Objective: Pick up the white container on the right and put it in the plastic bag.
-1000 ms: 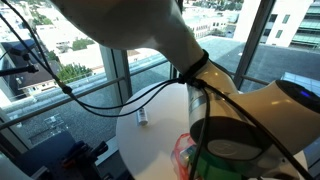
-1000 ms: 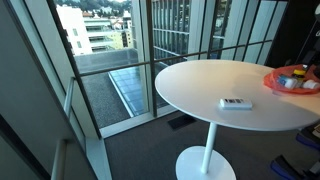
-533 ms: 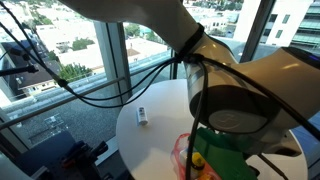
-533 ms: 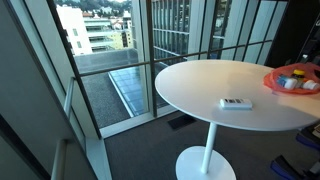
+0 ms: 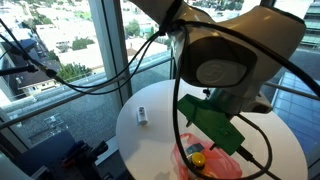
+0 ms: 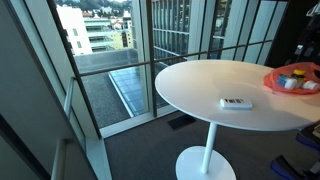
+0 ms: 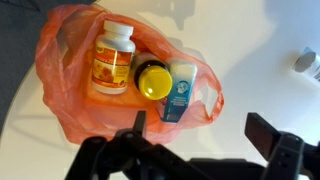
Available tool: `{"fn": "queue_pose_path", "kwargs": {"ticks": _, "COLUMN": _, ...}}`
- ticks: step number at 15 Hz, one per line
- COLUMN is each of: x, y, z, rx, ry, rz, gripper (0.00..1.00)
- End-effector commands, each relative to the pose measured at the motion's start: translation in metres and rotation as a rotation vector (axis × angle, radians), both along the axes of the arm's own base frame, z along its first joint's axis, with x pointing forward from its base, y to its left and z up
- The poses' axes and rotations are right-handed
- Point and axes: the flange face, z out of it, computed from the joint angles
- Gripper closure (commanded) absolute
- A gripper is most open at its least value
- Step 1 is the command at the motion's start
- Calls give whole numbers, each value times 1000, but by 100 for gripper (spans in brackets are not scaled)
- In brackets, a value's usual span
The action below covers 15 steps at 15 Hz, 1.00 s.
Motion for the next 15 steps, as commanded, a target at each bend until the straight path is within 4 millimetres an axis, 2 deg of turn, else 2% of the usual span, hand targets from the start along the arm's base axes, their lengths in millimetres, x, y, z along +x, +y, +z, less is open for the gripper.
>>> {"fn": "queue_pose_path", "kwargs": {"ticks": 1, "x": 5, "y": 33, "z": 19, "rx": -27, "ry": 37, "rz": 35, "gripper": 0}}
{"fn": "queue_pose_path", "kwargs": {"ticks": 5, "x": 16, "y": 69, "z": 38, "rx": -107, "ry": 76, "rz": 39, "gripper": 0}}
{"fn": "queue_pose_path", "kwargs": {"ticks": 8, "x": 17, "y": 99, "z": 56, "rx": -155, "ry": 101, "rz": 29, "gripper": 0}}
{"fn": "queue_pose_path", "kwargs": {"ticks": 15, "x": -2, "y": 164, "z": 110, "rx": -199, "ry": 121, "rz": 79, "gripper": 0}}
